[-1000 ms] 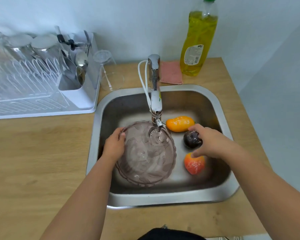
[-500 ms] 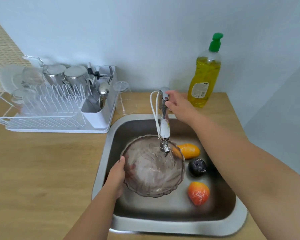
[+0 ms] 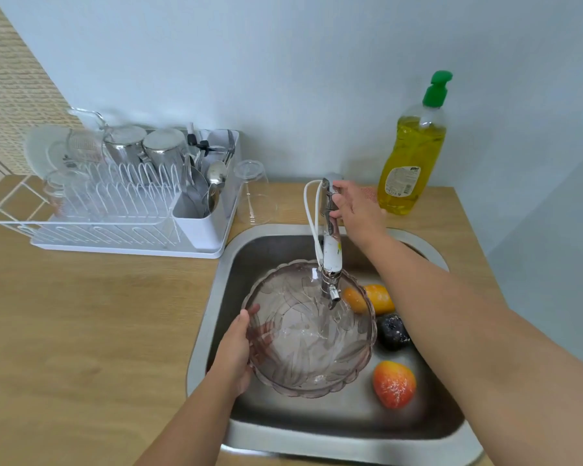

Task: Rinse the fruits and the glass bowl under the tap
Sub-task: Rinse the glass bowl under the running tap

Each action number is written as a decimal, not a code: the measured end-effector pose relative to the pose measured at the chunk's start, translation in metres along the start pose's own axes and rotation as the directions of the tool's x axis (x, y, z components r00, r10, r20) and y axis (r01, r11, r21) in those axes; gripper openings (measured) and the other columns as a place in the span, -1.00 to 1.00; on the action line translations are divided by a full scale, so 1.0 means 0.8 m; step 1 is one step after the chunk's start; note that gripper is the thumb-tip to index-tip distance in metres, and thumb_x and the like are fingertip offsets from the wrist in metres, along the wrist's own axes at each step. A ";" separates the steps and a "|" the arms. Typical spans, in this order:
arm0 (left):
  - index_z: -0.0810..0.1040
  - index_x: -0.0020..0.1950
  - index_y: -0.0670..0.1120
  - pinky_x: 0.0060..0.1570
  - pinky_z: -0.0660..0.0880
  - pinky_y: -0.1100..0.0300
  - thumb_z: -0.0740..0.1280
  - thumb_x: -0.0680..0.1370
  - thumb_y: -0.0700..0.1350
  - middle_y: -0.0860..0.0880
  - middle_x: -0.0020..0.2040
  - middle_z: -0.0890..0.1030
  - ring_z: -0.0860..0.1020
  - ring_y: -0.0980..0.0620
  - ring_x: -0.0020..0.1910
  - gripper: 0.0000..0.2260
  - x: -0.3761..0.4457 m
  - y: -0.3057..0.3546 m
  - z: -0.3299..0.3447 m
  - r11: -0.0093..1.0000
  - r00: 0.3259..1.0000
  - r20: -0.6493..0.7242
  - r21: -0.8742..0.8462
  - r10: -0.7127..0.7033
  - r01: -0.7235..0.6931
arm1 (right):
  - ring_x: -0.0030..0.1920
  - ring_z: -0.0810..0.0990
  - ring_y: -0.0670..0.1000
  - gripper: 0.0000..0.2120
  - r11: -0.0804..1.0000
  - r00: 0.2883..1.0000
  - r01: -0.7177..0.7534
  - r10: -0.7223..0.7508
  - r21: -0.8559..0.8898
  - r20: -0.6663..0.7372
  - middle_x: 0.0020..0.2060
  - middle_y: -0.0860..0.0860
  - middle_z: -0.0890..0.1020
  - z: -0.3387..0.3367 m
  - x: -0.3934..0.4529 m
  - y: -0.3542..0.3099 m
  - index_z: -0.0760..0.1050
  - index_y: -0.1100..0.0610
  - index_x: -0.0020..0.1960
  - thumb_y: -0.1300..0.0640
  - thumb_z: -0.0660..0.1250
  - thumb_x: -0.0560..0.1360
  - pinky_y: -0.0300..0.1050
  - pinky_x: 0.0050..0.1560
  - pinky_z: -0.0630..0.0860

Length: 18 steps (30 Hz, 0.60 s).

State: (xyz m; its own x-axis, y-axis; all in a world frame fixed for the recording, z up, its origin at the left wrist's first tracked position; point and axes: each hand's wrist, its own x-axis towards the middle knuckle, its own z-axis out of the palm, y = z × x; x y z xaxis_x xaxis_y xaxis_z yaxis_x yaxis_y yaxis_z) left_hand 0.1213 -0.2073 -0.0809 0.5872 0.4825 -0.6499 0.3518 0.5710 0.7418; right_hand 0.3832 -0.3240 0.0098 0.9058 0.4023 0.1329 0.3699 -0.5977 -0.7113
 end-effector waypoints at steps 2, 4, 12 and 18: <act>0.57 0.29 0.01 -0.11 0.52 0.07 0.04 0.73 0.10 -0.13 0.11 0.69 0.65 -0.06 0.04 -0.63 0.000 0.002 -0.003 1.000 1.000 -0.003 -0.025 -0.001 0.001 | -0.02 0.63 -0.07 -0.74 1.000 1.000 -0.023 0.023 0.002 -0.010 -0.11 -0.11 0.68 -0.001 0.002 -0.006 0.37 -0.23 0.30 -0.10 0.05 0.65 0.01 0.04 0.15; 0.56 0.31 0.00 -0.08 0.57 0.03 0.05 0.72 0.11 -0.17 0.11 0.70 0.69 -0.13 0.02 -0.63 0.000 0.001 -0.005 0.999 1.000 -0.013 -0.043 -0.009 0.009 | -0.06 0.64 -0.12 -0.74 0.999 0.999 -0.040 0.039 -0.018 -0.029 -0.14 -0.15 0.68 0.000 0.000 -0.011 0.35 -0.26 0.29 -0.12 0.03 0.64 -0.01 -0.01 0.11; 0.52 0.34 0.03 0.01 0.61 -0.06 0.06 0.72 0.11 -0.16 0.12 0.69 0.69 -0.15 0.01 -0.65 0.002 0.002 -0.003 0.998 1.000 -0.031 -0.055 0.003 -0.004 | 0.21 0.48 0.04 -0.56 0.892 0.975 -0.207 0.224 0.401 0.004 0.27 0.06 0.50 -0.003 -0.045 -0.010 0.20 -0.03 0.48 0.02 0.16 0.62 -0.08 0.28 0.27; 0.51 0.29 0.06 0.20 0.58 -0.17 0.09 0.70 0.17 -0.16 0.14 0.68 0.69 -0.18 0.04 -0.68 -0.006 -0.002 0.004 1.000 1.000 -0.011 0.007 -0.020 0.020 | -0.03 0.56 0.12 -0.86 0.959 0.960 -0.262 0.248 0.108 0.131 -0.14 0.01 0.59 0.031 -0.175 0.010 0.52 0.08 -0.06 0.23 0.20 0.52 -0.03 -0.05 0.46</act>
State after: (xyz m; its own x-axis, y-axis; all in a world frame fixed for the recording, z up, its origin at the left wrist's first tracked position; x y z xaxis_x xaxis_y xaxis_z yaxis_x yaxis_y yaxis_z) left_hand 0.1201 -0.2126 -0.0783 0.5718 0.4789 -0.6661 0.3684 0.5756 0.7301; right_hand 0.2538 -0.3676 -0.0315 0.9342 0.3288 -0.1388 0.0948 -0.6035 -0.7917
